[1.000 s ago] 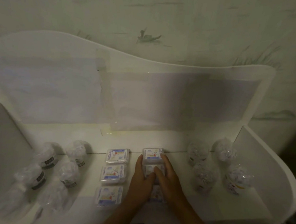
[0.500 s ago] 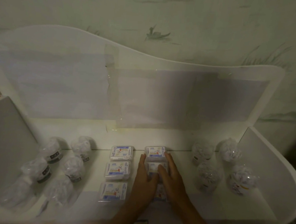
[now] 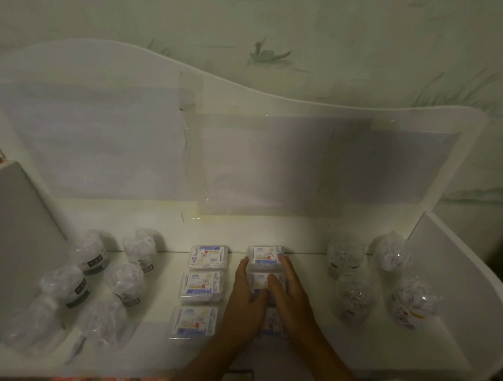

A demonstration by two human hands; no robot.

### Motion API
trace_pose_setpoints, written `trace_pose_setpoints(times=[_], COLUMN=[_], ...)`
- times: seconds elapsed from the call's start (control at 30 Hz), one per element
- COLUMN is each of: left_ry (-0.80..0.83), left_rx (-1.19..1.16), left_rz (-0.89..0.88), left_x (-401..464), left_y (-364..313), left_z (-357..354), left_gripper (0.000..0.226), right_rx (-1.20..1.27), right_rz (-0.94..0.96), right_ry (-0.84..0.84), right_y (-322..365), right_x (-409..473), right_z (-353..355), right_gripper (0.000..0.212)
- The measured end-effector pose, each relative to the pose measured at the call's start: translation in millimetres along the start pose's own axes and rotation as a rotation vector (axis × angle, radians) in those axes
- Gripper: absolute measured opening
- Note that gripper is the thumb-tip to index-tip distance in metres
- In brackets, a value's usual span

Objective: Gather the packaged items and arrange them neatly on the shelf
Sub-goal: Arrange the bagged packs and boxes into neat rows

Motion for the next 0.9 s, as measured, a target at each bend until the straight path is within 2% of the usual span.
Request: trace_pose_setpoints(times=[0.47, 0.67, 0.9], left_ry=[0.012, -0.055, -0.025], left_rx=[0.012, -0.013, 0.035], left_rz=[0.033, 0.007, 0.004], left_x=[2.3, -5.0, -3.5], left_y=[-4.4, -12.6, -15.3], left_z=[0.6, 2.7, 9.3], left_gripper=[0.065, 0.053, 0.051], right_rx=[0.020, 0.024, -0.003], right_rz=[-0.009, 0.013, 0.010], right_ry=[-0.012, -0.017, -0.023], right_y=[0.6, 0.5, -3.0], right_x=[-0.6, -1.8, -0.3], right_z=[1.3, 0.6, 4.9], right_gripper=[0.053, 0.050, 0.043])
Point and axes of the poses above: each hand's wrist, its own x-axis towards the middle knuckle, its own z-axis out of the back of the hand, y = z × x, the point moved 3 cm from there along x, towards the middle knuckle, and after that the axes turned 12 degrees about -y, right-handed, at the moved point
